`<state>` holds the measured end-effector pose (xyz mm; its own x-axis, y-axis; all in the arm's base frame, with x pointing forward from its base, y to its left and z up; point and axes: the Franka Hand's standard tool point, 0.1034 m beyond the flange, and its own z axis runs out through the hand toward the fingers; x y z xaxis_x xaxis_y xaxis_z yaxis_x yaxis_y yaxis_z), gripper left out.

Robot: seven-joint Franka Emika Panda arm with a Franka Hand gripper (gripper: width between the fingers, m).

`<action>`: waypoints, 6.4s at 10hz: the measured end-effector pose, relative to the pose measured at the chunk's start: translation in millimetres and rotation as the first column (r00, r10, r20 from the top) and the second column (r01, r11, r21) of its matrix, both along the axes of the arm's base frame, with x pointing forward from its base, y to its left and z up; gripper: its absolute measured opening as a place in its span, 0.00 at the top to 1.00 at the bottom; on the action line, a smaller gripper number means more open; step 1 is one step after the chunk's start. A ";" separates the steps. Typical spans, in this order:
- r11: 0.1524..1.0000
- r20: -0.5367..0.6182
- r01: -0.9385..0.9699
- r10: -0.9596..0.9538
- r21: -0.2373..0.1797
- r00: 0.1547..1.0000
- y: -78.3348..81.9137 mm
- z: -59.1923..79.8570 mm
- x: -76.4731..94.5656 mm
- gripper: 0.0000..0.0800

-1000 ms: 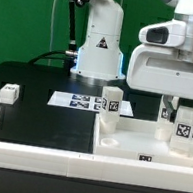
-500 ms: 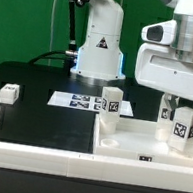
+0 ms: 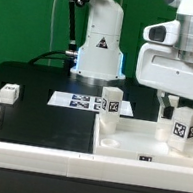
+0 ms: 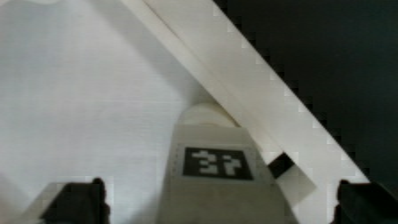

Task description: Assemble square table

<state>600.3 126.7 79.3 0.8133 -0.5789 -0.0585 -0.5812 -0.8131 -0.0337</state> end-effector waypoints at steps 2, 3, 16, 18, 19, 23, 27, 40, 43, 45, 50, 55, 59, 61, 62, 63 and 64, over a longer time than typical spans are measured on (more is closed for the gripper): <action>0.967 0.018 -0.254 0.253 0.005 0.967 -1.5 0.3 0.7 0.19; 0.940 0.023 -0.342 0.341 0.006 0.940 -3.2 -0.1 0.9 0.19; 0.500 0.058 -0.865 0.865 -0.034 0.498 -4.7 -0.9 2.4 0.43; 0.501 0.057 -0.865 0.865 -0.033 0.499 -5.0 -1.2 2.3 0.60; 0.501 0.057 -0.865 0.865 -0.033 0.499 -5.1 -1.2 2.4 0.64; 0.564 0.057 -0.825 0.825 -0.028 0.562 -6.7 -1.3 2.7 0.64; 0.872 0.040 -0.490 0.490 -0.019 0.871 -8.7 -2.5 2.4 0.64; 0.992 0.030 -0.125 0.126 -0.015 0.992 0.3 -0.6 3.6 0.20; 0.908 0.045 -0.419 0.420 -0.016 0.907 3.0 -1.2 2.9 0.19; 0.817 0.034 -0.577 0.577 -0.009 0.816 1.3 -1.2 0.4 0.19; 0.564 0.029 -0.825 0.825 -0.017 0.564 -1.2 -1.5 -1.6 0.19; 0.384 0.046 -0.923 0.923 -0.035 0.382 -10.0 -2.5 2.9 0.19; 0.370 0.046 -0.928 0.929 -0.040 0.368 -11.9 -3.0 4.0 0.53; 0.371 0.046 -0.928 0.928 -0.040 0.369 -12.5 -3.0 4.2 0.64; 0.371 0.046 -0.928 0.928 -0.040 0.369 -12.5 -3.1 4.2 0.64; 0.389 0.046 -0.920 0.921 -0.039 0.388 -12.5 -3.1 4.2 0.64; 0.390 0.046 -0.920 0.921 -0.039 0.388 -12.7 -3.1 4.2 0.64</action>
Offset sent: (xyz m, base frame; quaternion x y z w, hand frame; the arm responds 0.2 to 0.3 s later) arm 0.0001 0.0028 -0.0007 0.0099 -0.0165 -0.1842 0.9827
